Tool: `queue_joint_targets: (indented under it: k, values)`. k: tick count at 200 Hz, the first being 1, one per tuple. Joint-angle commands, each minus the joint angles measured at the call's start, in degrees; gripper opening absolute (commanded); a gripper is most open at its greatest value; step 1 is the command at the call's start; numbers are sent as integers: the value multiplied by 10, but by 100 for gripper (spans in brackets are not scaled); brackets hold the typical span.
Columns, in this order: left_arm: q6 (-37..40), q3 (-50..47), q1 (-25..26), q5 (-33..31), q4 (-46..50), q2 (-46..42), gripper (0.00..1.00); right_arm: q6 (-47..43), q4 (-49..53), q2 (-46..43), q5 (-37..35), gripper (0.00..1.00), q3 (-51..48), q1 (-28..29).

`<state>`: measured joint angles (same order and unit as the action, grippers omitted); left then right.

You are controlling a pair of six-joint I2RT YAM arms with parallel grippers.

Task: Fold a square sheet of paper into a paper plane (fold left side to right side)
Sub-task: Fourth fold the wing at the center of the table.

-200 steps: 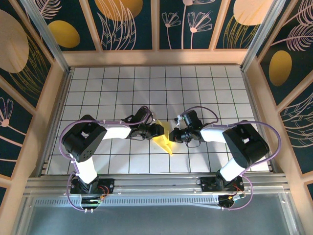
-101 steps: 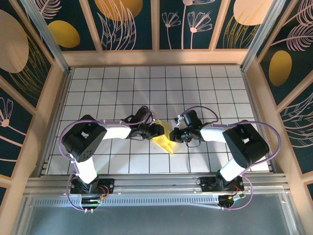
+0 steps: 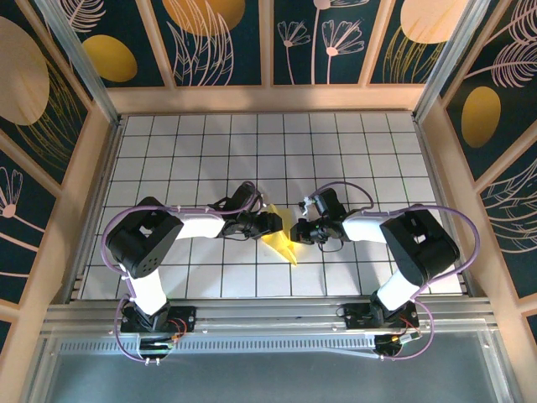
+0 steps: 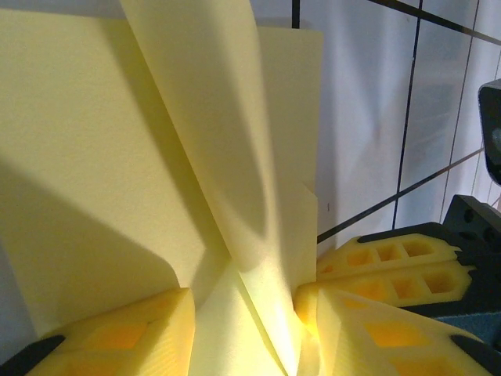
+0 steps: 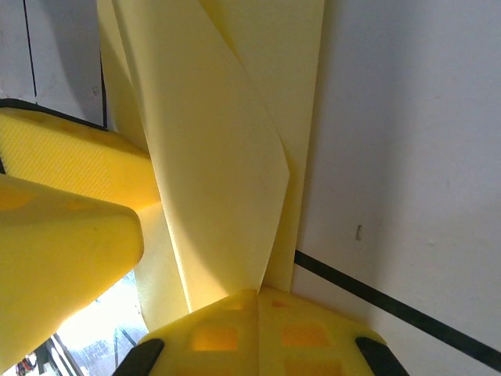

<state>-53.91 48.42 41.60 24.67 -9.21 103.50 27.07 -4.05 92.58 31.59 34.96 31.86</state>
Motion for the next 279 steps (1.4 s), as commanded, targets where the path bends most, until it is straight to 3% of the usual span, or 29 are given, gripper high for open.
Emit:
queue_joint_targets:
  k: [1, 99, 106, 126, 142, 200, 279]
  values:
    - [1, -10, 2, -19, 23, 9, 47, -6, 31, 28, -28, 0, -3, -2]
    - [32, 25, 1, -86, 96, -86, 56, -1, 31, 33, -30, 0, -16, -2]
    - [34, 24, 1, -83, 95, -90, 53, -1, 32, 33, -30, 0, -16, -2]
    - [43, 24, 1, -41, 65, -86, 18, -2, 33, 32, -31, 0, -16, -2]
    - [40, 28, 2, 7, 32, -66, 9, -2, 33, 32, -34, 0, -16, -2]
    - [50, 54, 3, 48, 10, 11, 5, -3, 43, 32, -40, 0, -13, -2]
    - [70, 48, 3, -16, 60, 42, 4, -16, 73, 37, -60, 0, -8, -2]
